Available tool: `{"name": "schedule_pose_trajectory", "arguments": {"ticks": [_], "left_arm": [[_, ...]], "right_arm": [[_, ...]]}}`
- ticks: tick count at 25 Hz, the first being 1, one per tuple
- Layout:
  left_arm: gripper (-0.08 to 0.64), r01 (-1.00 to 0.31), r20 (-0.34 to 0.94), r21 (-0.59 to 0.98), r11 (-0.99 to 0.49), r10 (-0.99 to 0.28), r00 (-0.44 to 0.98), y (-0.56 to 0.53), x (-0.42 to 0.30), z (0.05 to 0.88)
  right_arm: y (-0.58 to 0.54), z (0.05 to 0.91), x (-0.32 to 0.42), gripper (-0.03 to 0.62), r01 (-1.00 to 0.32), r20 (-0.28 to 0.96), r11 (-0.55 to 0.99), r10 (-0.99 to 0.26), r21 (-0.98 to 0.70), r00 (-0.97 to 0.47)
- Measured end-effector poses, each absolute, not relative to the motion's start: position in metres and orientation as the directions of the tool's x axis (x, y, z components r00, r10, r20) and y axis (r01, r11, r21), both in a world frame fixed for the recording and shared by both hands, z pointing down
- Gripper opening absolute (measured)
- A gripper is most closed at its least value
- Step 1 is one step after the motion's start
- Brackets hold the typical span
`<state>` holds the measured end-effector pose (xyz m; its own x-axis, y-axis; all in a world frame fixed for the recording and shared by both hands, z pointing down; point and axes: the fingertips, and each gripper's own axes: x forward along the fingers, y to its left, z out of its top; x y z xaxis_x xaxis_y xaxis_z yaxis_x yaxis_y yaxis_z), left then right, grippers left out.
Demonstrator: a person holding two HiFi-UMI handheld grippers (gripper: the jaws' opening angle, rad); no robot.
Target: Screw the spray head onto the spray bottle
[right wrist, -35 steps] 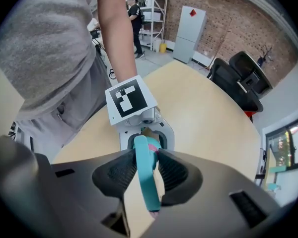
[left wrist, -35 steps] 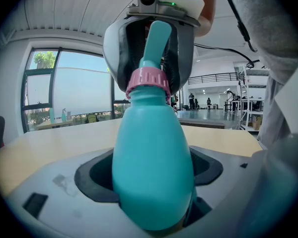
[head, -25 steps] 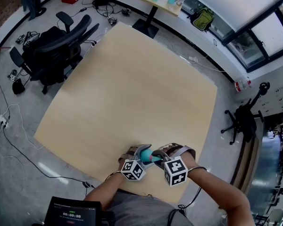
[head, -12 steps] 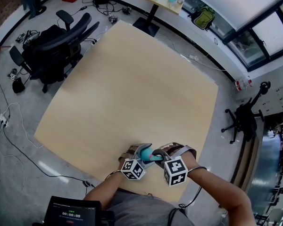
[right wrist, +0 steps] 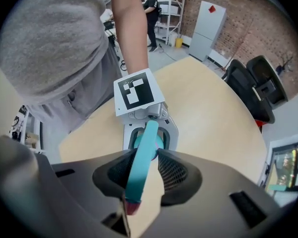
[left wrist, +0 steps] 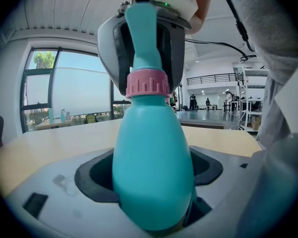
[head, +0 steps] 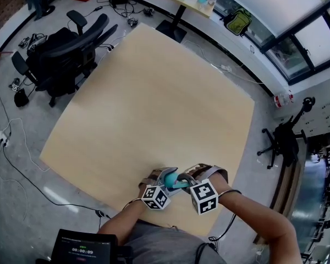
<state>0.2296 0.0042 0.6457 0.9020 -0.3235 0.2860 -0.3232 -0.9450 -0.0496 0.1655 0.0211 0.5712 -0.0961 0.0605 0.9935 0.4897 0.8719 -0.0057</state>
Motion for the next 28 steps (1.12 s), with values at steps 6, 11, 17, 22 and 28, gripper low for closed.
{"name": "schedule_pose_trajectory", "arguments": {"ticks": [6,11,17,22,28], "left_arm": [[0.391,-0.322,0.281,-0.047,-0.946,-0.322,0.904,0.004,0.228,0.648],[0.391,-0.319,0.281,-0.046,-0.947,-0.318,0.906,0.004,0.228,0.646],[0.391,-0.314,0.282,-0.046,-0.948,-0.314,0.906,0.004,0.229,0.646],[0.391,-0.315,0.283,-0.044,-0.948,-0.314,0.906,0.004,0.229,0.647],[0.391,-0.316,0.281,-0.044,-0.948,-0.316,0.906,0.005,0.229,0.647]], "right_arm": [[0.019,0.575,0.167,0.127,0.310,0.963,0.950,0.108,-0.027,-0.247],[0.019,0.573,0.167,0.129,0.299,0.951,0.954,0.124,-0.036,-0.282],[0.021,0.572,0.168,0.132,0.295,0.961,0.955,0.115,-0.037,-0.252],[0.020,0.569,0.168,0.137,0.304,0.968,0.953,0.095,-0.021,-0.232],[0.022,0.562,0.163,0.138,0.336,0.980,0.941,0.030,0.039,-0.196]]}}
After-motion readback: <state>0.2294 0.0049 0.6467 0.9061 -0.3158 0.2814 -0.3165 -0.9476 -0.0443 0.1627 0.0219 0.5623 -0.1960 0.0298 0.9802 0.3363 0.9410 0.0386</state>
